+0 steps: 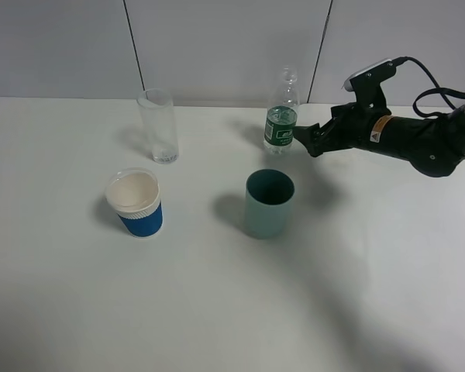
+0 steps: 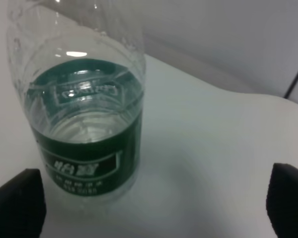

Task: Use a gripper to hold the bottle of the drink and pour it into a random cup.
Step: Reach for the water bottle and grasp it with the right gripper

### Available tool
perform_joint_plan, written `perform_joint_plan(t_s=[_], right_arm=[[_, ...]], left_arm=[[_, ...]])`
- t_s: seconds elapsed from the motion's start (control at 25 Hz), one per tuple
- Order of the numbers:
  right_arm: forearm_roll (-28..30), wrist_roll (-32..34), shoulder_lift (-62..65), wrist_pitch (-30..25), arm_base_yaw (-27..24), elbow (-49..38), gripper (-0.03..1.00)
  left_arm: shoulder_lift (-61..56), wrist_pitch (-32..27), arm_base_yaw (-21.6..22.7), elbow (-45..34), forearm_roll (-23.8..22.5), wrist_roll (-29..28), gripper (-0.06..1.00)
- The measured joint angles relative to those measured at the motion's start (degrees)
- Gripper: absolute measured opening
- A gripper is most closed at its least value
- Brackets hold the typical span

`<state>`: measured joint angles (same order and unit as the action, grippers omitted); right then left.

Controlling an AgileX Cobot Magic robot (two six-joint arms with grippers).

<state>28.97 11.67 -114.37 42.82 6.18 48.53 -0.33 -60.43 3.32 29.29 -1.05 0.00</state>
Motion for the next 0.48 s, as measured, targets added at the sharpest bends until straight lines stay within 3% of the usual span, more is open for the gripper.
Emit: perform_joint_plan(t_s=[0.48], right_arm=[[9.8, 5.3, -0.3, 0.1, 0.7, 6.7, 0.88]], left_arm=[[0.0, 0.0, 0.0, 0.0, -0.1, 0.0, 0.98]])
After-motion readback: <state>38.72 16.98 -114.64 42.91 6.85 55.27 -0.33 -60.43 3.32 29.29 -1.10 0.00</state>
